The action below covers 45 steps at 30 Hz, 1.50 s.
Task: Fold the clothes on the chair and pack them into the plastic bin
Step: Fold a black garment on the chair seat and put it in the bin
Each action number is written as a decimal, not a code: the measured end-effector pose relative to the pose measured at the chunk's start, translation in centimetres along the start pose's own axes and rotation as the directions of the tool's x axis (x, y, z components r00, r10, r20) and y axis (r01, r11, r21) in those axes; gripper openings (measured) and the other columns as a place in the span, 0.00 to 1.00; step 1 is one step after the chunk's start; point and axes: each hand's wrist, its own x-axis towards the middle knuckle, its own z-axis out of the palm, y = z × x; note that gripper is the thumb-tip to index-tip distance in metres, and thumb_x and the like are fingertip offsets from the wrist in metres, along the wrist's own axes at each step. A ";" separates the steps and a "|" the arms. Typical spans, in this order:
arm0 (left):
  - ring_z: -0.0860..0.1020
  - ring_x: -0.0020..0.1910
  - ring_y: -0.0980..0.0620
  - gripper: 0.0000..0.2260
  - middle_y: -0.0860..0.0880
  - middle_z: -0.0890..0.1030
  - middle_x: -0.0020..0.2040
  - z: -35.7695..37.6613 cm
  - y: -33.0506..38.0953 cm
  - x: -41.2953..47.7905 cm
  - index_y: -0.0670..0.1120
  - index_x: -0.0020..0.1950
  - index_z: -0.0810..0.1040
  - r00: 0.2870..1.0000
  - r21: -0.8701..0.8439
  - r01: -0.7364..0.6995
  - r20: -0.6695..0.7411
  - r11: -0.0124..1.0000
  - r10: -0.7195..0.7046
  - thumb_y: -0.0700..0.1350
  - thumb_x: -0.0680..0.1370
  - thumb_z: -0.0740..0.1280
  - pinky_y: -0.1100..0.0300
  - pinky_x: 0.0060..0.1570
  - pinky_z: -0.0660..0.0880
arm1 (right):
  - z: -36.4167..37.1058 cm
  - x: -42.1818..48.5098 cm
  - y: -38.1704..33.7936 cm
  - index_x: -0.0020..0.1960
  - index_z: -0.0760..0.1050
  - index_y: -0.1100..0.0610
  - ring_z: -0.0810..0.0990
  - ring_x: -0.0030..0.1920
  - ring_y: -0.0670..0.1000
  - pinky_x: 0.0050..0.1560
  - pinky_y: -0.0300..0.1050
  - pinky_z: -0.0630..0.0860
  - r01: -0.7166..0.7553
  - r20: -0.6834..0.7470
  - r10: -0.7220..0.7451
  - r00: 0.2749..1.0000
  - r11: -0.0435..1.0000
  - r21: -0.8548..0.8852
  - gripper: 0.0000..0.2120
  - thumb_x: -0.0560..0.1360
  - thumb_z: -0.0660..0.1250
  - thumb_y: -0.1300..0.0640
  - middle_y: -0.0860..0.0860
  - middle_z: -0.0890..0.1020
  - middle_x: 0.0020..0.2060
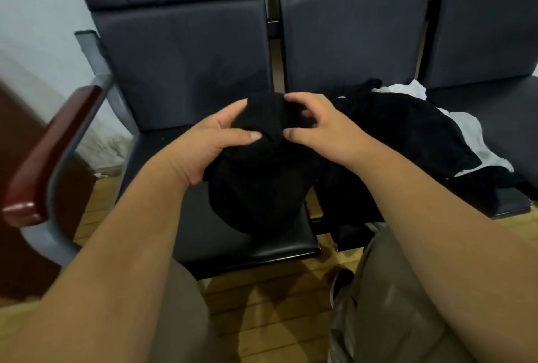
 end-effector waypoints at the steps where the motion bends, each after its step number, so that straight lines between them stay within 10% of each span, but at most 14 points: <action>1: 0.80 0.68 0.47 0.25 0.46 0.81 0.71 -0.4 0.2 -1.1 0.52 0.76 0.76 1.000 0.009 0.014 0.022 1.000 -0.014 0.35 0.80 0.68 0.53 0.65 0.75 | 0.7 0.0 -0.4 0.80 0.64 0.35 0.68 0.75 0.41 0.73 0.42 0.69 0.030 0.093 -0.034 0.995 0.999 0.042 0.38 0.76 0.78 0.49 0.40 0.67 0.76; 4: 0.82 0.63 0.47 0.24 0.43 0.83 0.67 -1.8 0.9 -4.4 0.47 0.74 0.77 0.997 0.029 0.054 0.055 0.998 -0.056 0.34 0.78 0.68 0.56 0.62 0.78 | 3.0 0.0 -2.2 0.82 0.60 0.34 0.66 0.76 0.36 0.74 0.38 0.67 0.152 0.244 -0.163 0.956 0.986 0.062 0.42 0.76 0.79 0.52 0.39 0.67 0.79; 9: 0.84 0.59 0.47 0.22 0.41 0.85 0.62 -5.0 1.6 -9.3 0.44 0.71 0.80 0.986 0.154 0.143 -0.103 0.978 -0.128 0.30 0.78 0.69 0.59 0.56 0.81 | 6.8 -0.1 -5.5 0.49 0.83 0.45 0.84 0.51 0.43 0.58 0.47 0.78 0.143 0.306 -0.157 0.939 0.987 0.067 0.04 0.77 0.77 0.52 0.43 0.85 0.47; 15: 0.84 0.47 0.50 0.07 0.45 0.88 0.49 -9.3 1.2 -14.2 0.44 0.56 0.85 0.827 0.337 0.382 -0.540 0.860 -0.155 0.38 0.79 0.75 0.64 0.43 0.78 | 9.6 -1.0 -8.8 0.46 0.79 0.56 0.84 0.48 0.54 0.57 0.53 0.80 -0.028 0.249 -0.143 0.958 0.817 0.576 0.06 0.78 0.75 0.57 0.55 0.84 0.45; 19: 0.85 0.58 0.42 0.13 0.41 0.87 0.58 -10.6 1.9 -16.2 0.44 0.64 0.84 0.729 0.070 0.270 -0.666 0.960 -0.157 0.42 0.79 0.74 0.48 0.62 0.79 | 10.7 -0.5 -9.4 0.44 0.79 0.53 0.84 0.50 0.54 0.56 0.53 0.81 -0.088 0.177 -0.089 0.980 0.603 0.793 0.06 0.79 0.73 0.59 0.55 0.84 0.47; 23: 0.84 0.62 0.42 0.21 0.41 0.85 0.64 -10.5 2.2 -16.3 0.43 0.71 0.78 0.730 -0.187 -0.142 -0.683 0.972 -0.025 0.32 0.78 0.70 0.45 0.63 0.81 | 11.4 1.0 -8.0 0.59 0.82 0.53 0.87 0.56 0.53 0.64 0.57 0.81 -0.125 0.262 -0.009 0.965 0.862 0.490 0.15 0.76 0.78 0.48 0.51 0.88 0.55; 28: 0.83 0.63 0.43 0.23 0.43 0.83 0.62 -8.9 1.3 -13.8 0.41 0.73 0.74 0.796 -0.037 -0.158 -0.596 0.987 0.105 0.27 0.80 0.65 0.52 0.60 0.80 | 12.7 0.8 -8.1 0.71 0.76 0.38 0.82 0.61 0.41 0.67 0.47 0.75 -0.108 0.468 0.037 0.883 0.986 0.125 0.30 0.71 0.76 0.32 0.40 0.83 0.62; 37: 0.83 0.65 0.47 0.30 0.49 0.83 0.66 -7.2 0.7 -10.4 0.51 0.75 0.73 0.936 0.252 0.054 -0.349 0.966 0.039 0.26 0.78 0.64 0.48 0.64 0.80 | 13.2 1.9 -7.5 0.63 0.83 0.54 0.84 0.62 0.60 0.72 0.65 0.75 -0.112 0.311 -0.075 0.947 0.832 0.543 0.19 0.77 0.75 0.44 0.56 0.87 0.59; 45: 0.84 0.59 0.50 0.25 0.48 0.84 0.60 -7.5 0.1 -8.7 0.52 0.72 0.75 0.924 0.294 0.129 -0.381 0.947 -0.007 0.33 0.78 0.73 0.48 0.64 0.81 | 11.7 2.5 -6.9 0.60 0.83 0.59 0.86 0.54 0.56 0.60 0.55 0.81 -0.098 0.212 -0.036 0.977 0.801 0.590 0.13 0.81 0.73 0.52 0.58 0.87 0.54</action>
